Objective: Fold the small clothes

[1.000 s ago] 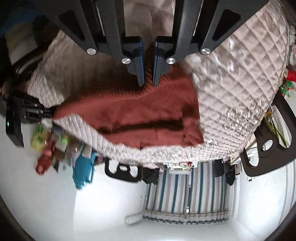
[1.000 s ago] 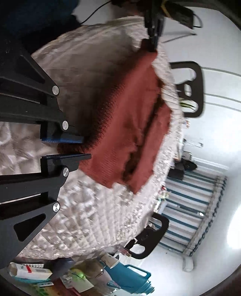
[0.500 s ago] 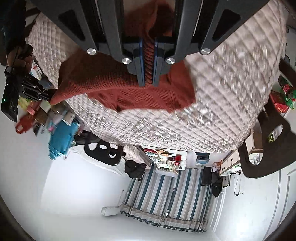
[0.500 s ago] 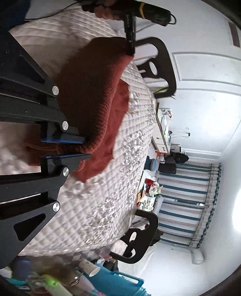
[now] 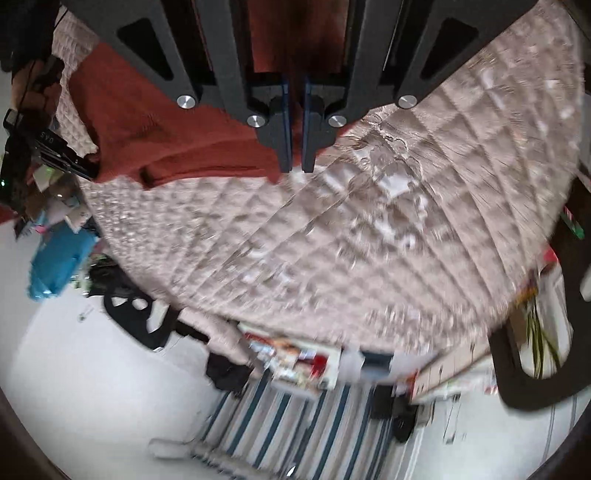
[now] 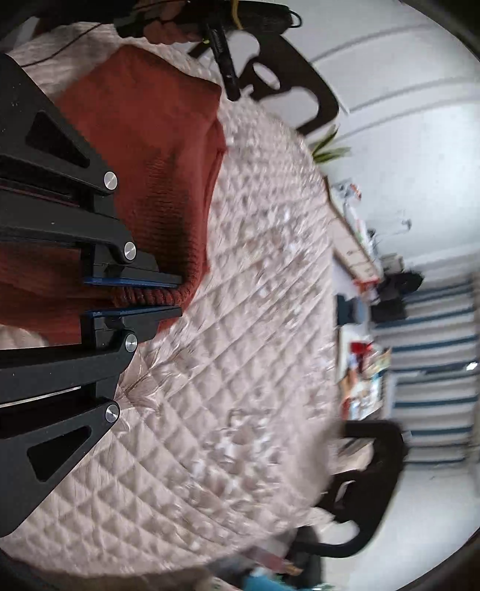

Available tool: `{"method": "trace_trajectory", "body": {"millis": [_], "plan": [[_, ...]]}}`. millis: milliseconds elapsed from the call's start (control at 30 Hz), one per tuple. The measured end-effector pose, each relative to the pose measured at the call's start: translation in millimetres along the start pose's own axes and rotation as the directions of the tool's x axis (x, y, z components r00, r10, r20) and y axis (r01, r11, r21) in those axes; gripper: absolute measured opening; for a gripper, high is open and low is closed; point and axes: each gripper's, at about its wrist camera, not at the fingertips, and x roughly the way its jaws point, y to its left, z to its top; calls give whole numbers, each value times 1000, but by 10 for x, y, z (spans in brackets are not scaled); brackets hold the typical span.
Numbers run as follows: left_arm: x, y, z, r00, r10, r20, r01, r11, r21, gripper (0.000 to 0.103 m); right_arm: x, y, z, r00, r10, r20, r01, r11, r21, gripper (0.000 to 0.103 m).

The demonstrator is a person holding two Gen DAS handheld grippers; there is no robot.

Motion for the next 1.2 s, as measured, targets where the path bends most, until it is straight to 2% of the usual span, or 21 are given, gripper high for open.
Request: {"method": "trace_trajectory", "body": {"millis": [67, 233, 267, 300, 333, 367, 400, 467, 600, 633, 667, 700, 733, 767, 800, 933, 1000, 1067, 1100, 1133, 1200], "plan": [[150, 36, -45, 1000, 12, -29, -12, 1000, 1, 6, 190, -100, -40, 999, 3, -35, -2, 999, 37, 9], [44, 91, -118, 997, -79, -11, 79, 997, -12, 8, 238, -165, -96, 998, 51, -28, -50, 997, 56, 9], [-6, 97, -125, 994, -107, -6, 107, 994, -12, 13, 224, -184, -95, 998, 65, -25, -63, 996, 64, 10], [-53, 97, -135, 992, -123, -3, 123, 992, -13, 26, 214, -205, -97, 996, 82, -24, -80, 994, 74, 11], [-75, 103, -123, 991, -136, -1, 136, 991, -12, 33, 213, -219, -86, 996, 93, -18, -91, 992, 81, 16], [-100, 104, -143, 988, -155, 2, 155, 988, -8, 45, 191, -245, -97, 995, 104, -4, -103, 991, 90, 20], [-112, 105, -155, 985, -173, 3, 173, 985, -4, 51, 179, -263, -100, 993, 116, 11, -117, 988, 98, 20], [-92, 93, -175, 982, -187, -9, 187, 982, 3, 52, 174, -294, -108, 989, 146, 35, -149, 983, 109, 20], [-40, -6, -260, 988, -152, -26, 153, 987, 55, 50, 262, -262, -112, 983, 184, 23, -185, 978, 100, 20], [-33, -29, -280, 989, -143, -24, 144, 987, 68, 46, 287, -231, -114, 983, 181, 9, -181, 980, 86, 20], [-27, -58, -289, 991, -130, -23, 132, 988, 84, 31, 301, -211, -112, 984, 179, 3, -178, 981, 75, 20], [-11, -69, -289, 992, -124, -28, 126, 988, 91, 23, 301, -189, -110, 985, 170, 3, -170, 983, 62, 20], [-2, -74, -285, 991, -127, -31, 129, 987, 91, 20, 302, -165, -98, 988, 156, 3, -156, 987, 51, 18], [-11, -84, -278, 992, -125, -25, 127, 987, 96, 17, 305, -159, -91, 988, 152, 2, -152, 987, 49, 10], [-39, -107, -263, 993, -116, -9, 116, 987, 109, 16, 298, -158, -81, 989, 148, 5, -148, 988, 49, 10], [-214, -124, -129, 986, -148, 74, 139, 984, 111, 17, 114, -247, -11, 988, 126, 88, -133, 988, 81, 9], [-143, -112, -55, 988, -137, 78, 128, 986, 102, 18, 68, -351, 37, 988, 103, 114, -116, 986, 122, 9], [62, -90, -38, 996, -64, 56, 58, 992, 110, 19, 182, -392, 40, 994, 77, 73, -87, 986, 140, 9], [207, -38, -43, 999, -36, 9, 35, 996, 85, 22, 275, -397, 15, 998, 57, 37, -61, 989, 136, 9], [282, 13, -56, 999, -35, -10, 35, 998, 61, 25, 340, -398, -13, 999, 48, 13, -49, 990, 131, 9], [232, 78, -74, 999, -30, 11, 30, 999, 33, 36, 351, -424, -52, 998, 59, 9, -60, 987, 148, 10]]}}
